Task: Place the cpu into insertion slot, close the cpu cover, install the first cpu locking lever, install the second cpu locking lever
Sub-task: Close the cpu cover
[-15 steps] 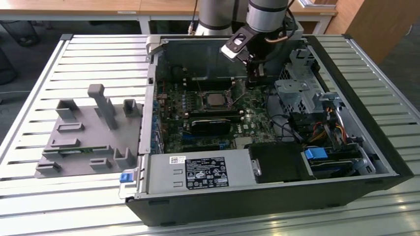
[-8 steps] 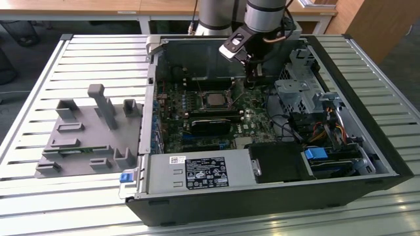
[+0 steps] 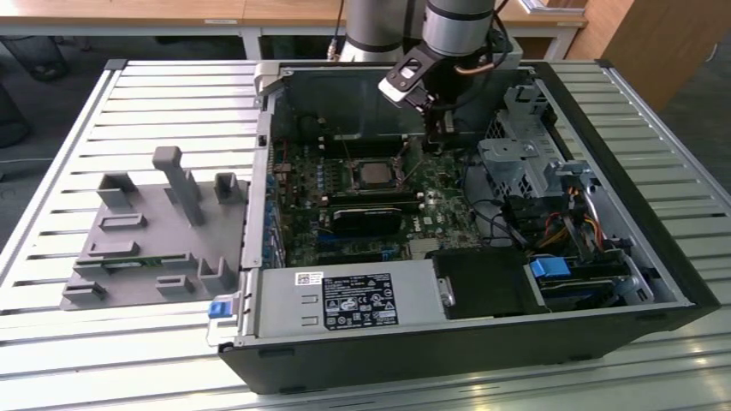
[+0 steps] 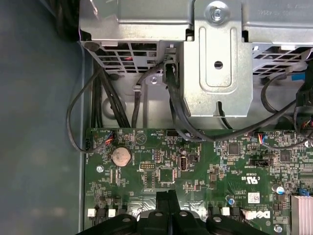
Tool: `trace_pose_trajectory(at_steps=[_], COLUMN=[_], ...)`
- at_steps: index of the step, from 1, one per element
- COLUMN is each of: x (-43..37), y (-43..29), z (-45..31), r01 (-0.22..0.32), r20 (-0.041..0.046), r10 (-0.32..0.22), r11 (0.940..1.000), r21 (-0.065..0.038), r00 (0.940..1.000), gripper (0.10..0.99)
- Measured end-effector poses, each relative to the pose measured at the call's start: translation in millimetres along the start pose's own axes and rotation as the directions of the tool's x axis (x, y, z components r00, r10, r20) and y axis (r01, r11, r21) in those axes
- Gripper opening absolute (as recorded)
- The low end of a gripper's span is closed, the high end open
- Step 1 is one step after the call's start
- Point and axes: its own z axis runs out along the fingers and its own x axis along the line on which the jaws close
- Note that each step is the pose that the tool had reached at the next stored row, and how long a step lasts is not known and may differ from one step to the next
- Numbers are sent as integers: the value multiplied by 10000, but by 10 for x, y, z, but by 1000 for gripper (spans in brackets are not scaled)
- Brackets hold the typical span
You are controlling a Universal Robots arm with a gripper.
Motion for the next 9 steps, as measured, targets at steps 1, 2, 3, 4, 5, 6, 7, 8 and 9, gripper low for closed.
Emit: trace_pose_trajectory(at_steps=[1,2,3,4,5,6,7,8,9], x=[0,0,0,0,0,0,0,0,0], y=[-6,-10,-13,-16,-20,-22,-25,-28,-30], z=[0,0,0,-1,-1,-1,-1,-1,-1], r01=[0,0,0,0,0,1,0,1,1], r20=[1,0,0,0,0,0,0,0,1], r10=[0,0,0,0,0,-1,0,-1,-1], r11=[10000,10000,10000,10000,10000,10000,10000,10000,10000], r21=[0,0,0,0,0,0,0,0,0], r00=[10000,10000,10000,10000,10000,10000,10000,10000,10000], gripper=[106,106,106,106,106,106,106,106,106])
